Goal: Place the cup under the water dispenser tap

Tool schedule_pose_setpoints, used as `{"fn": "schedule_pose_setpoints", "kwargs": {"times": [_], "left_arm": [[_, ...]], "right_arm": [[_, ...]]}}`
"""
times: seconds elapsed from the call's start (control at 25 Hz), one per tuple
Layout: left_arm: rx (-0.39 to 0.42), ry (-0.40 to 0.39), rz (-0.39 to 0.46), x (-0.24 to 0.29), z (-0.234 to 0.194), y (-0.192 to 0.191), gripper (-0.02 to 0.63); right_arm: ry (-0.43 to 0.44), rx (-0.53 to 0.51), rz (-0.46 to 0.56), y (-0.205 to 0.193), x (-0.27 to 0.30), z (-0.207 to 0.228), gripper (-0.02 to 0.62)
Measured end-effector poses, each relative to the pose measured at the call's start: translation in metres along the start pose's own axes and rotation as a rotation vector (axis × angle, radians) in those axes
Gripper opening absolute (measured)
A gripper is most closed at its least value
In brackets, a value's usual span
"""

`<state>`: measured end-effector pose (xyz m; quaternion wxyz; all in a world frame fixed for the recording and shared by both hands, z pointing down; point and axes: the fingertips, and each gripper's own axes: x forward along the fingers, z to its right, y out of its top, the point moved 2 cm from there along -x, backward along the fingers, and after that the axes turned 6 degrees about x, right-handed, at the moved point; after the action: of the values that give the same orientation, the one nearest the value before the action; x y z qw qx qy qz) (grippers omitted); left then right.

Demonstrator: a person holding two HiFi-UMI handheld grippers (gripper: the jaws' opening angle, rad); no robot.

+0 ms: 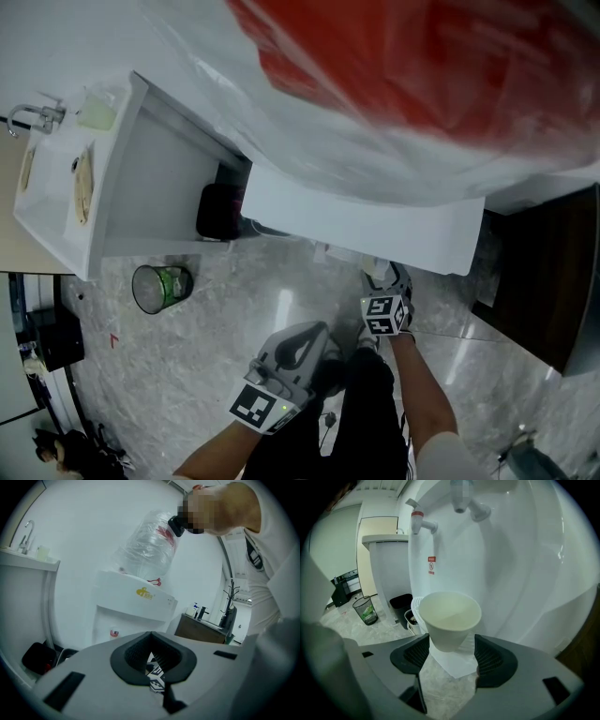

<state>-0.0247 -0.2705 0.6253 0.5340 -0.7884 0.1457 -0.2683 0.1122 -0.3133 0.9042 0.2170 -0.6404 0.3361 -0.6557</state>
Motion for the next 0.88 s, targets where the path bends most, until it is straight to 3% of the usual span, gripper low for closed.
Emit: {"fn": "schedule_pose_setpoints", "kwargs": {"times": [0.2,0.52,0.68,0.88], "left_arm": [[0.001,-0.005,-0.005,0.000,0.002,0.004,0.003],[0.017,-0.007,-0.027,-0.008,0.005,0.015,0.003],[0.013,-0.021,-0.053,-0.012,0.021,0.026,0.003],[0.062,-0.050,-0.081,-0.025,0.047,0.065,0.003]], "right_arm": [[0.001,-0.025,-0.018,0.006,0.002,-0.003,0.305],[0.035,0.018,-0.037,0.011,-0.020,-0.004,0.307],[0.037,0.084,-0.035,0.017,-0.072,-0.008,0.305],[0.115,0.165,0.042,0.087,-0.173,-0.025,0.299]]}}
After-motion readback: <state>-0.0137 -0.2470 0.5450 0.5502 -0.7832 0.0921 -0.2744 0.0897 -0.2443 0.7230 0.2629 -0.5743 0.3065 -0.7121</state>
